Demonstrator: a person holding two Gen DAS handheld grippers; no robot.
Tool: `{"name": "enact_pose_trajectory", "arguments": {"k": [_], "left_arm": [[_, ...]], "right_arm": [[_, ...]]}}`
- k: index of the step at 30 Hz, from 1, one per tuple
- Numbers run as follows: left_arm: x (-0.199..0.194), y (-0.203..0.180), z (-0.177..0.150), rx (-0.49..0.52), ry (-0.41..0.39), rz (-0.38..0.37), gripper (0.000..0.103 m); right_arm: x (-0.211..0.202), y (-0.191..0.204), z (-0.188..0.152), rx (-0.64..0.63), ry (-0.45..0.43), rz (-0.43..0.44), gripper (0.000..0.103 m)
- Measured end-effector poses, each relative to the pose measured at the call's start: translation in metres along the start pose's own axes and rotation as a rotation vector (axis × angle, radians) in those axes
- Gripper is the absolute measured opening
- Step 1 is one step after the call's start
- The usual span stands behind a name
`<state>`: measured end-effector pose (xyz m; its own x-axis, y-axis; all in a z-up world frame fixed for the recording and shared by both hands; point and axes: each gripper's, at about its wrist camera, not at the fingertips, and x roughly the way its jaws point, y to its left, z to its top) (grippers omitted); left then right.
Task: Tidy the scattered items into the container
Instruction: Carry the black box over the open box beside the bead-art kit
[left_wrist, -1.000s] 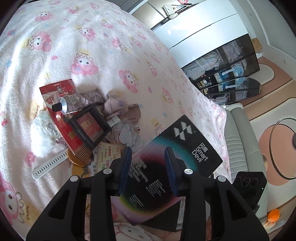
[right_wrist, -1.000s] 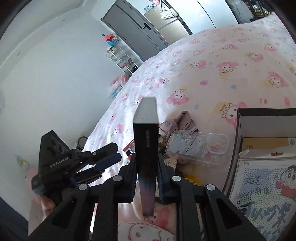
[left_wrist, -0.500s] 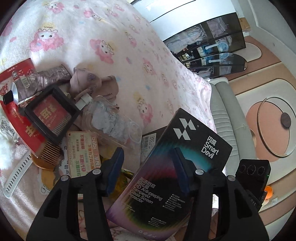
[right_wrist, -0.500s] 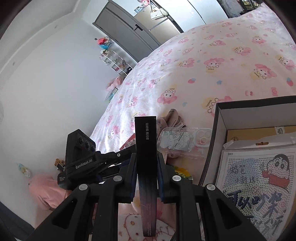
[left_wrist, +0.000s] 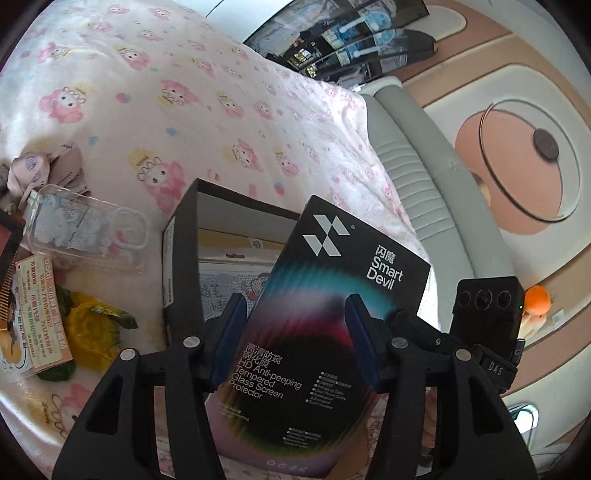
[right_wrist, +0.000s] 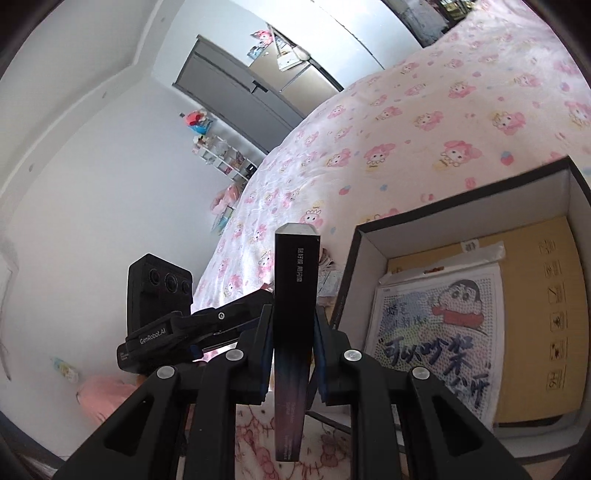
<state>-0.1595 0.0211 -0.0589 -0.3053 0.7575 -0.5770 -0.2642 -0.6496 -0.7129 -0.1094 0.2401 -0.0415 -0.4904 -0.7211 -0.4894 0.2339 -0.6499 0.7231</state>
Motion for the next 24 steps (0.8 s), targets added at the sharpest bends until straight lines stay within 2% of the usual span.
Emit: {"name": "enact_pose_trajectory", "arguments": {"k": [2, 5, 8, 15, 20, 22, 24], "left_arm": [[0.018, -0.015, 0.001, 0.024, 0.033, 0.044, 0.056], [0.039, -0.024, 0.005, 0.009, 0.065, 0.072, 0.059], [0.06, -0.023, 0.005, -0.019, 0.106, 0.101, 0.059], [0.09, -0.02, -0.002, -0.05, 0.132, 0.186, 0.059], [0.115, -0.019, -0.009, -0.068, 0.199, 0.231, 0.058], [0.121, -0.022, -0.015, -0.044, 0.232, 0.246, 0.058], [0.122, -0.025, -0.02, -0.015, 0.231, 0.281, 0.058]], "right_arm": [[-0.012, -0.016, 0.001, 0.041, -0.009, -0.006, 0.017], [-0.02, -0.04, 0.005, 0.102, -0.018, 0.002, 0.018], [-0.023, -0.058, 0.012, 0.128, -0.028, -0.015, 0.018], [-0.018, -0.098, 0.018, 0.23, -0.009, -0.039, 0.019], [-0.007, -0.116, 0.025, 0.231, 0.026, -0.122, 0.021], [-0.004, -0.121, 0.03, 0.213, 0.032, -0.18, 0.021], [-0.002, -0.122, 0.029, 0.192, 0.047, -0.238, 0.021]]}}
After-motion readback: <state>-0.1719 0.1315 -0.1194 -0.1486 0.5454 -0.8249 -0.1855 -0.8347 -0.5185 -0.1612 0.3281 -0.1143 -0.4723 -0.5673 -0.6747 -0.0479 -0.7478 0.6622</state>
